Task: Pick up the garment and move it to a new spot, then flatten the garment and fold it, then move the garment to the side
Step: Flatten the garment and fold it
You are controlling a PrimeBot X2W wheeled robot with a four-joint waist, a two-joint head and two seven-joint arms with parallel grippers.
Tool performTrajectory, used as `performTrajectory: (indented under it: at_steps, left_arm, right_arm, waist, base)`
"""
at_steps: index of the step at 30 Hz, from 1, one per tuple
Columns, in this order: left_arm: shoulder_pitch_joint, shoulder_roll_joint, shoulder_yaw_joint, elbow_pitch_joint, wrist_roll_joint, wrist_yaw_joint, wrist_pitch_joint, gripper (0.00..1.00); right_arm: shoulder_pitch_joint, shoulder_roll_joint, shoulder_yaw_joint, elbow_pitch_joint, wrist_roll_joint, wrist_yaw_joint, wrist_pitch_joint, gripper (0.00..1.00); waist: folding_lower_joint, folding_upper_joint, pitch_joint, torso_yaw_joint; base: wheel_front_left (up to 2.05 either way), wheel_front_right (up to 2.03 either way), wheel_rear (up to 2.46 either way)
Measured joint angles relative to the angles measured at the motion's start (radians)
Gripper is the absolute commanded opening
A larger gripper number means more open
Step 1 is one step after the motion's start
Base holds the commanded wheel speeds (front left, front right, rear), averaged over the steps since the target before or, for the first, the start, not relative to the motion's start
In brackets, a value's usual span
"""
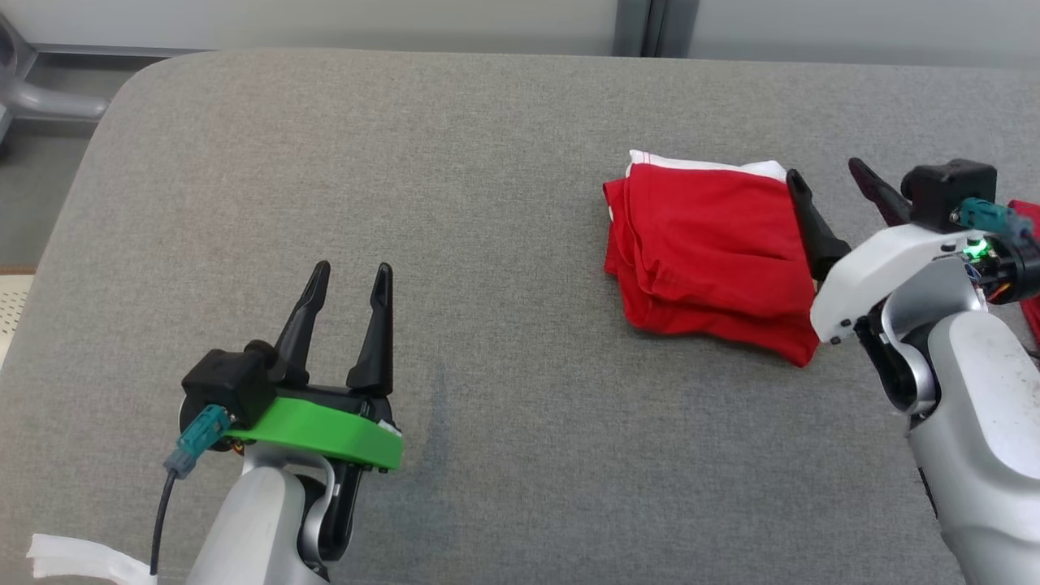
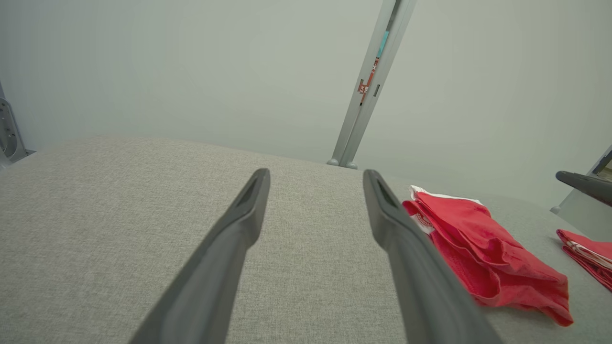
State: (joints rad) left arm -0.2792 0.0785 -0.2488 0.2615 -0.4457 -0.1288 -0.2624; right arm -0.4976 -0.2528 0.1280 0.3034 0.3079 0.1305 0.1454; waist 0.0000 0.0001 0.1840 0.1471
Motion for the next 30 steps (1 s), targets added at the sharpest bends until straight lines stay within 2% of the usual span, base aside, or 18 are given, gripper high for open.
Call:
performTrajectory:
  at_steps: [7, 8, 9, 11, 18, 21, 26, 30]
  left_arm:
    - [-0.005, 0.002, -0.009, -0.003, -0.002, 0.000, 0.000, 1.00]
    - [-0.006, 0.003, -0.009, -0.004, -0.002, 0.000, 0.000, 1.00]
    - [-0.009, 0.003, -0.009, -0.006, -0.002, 0.000, 0.000, 1.00]
    - [-0.019, 0.003, -0.009, -0.009, -0.003, 0.000, 0.000, 1.00]
    - [-0.030, 0.002, -0.017, -0.007, -0.005, 0.000, 0.000, 1.00]
    - [-0.030, 0.001, -0.013, -0.003, -0.008, 0.000, 0.000, 1.00]
    - [-0.028, 0.001, -0.003, 0.000, -0.009, 0.000, 0.000, 1.00]
    - [-0.014, 0.005, 0.016, 0.001, -0.008, 0.000, 0.000, 1.00]
  right_arm:
    - [0.042, 0.014, -0.019, 0.118, -0.076, 0.001, -0.194, 1.00]
    - [0.041, 0.021, -0.016, 0.135, -0.079, 0.001, -0.212, 0.91]
    - [0.037, 0.032, -0.009, 0.159, -0.079, 0.001, -0.232, 0.50]
    - [0.020, 0.044, 0.017, 0.202, -0.092, 0.001, -0.265, 0.00]
    - [-0.034, 0.108, 0.207, 0.353, -0.091, 0.001, -0.326, 0.00]
    - [-0.030, 0.130, 0.277, 0.378, -0.069, 0.001, -0.348, 0.00]
    - [0.025, 0.153, 0.394, 0.376, -0.015, 0.001, -0.374, 0.00]
    - [0.056, 0.159, 0.492, 0.308, 0.062, 0.001, -0.379, 0.00]
  waist:
    - [0.0000, 0.0000, 0.015, -0.001]
    - [0.0000, 0.0000, 0.019, 0.000]
    - [0.0000, 0.0000, 0.025, 0.001]
    - [0.0000, 0.0000, 0.036, 0.004]
    - [0.0000, 0.0000, 0.064, 0.032]
    - [0.0000, 0.0000, 0.063, 0.044]
    - [0.0000, 0.0000, 0.046, 0.045]
    - [0.0000, -0.0001, 0.030, 0.030]
  base:
    - [0.00, 0.00, 0.00]
    - [0.00, 0.00, 0.00]
    - [0.00, 0.00, 0.00]
    - [0.00, 0.00, 0.00]
    - [0.00, 0.00, 0.00]
    - [0.00, 0.00, 0.00]
    - [0.00, 0.00, 0.00]
    - [0.00, 0.00, 0.00]
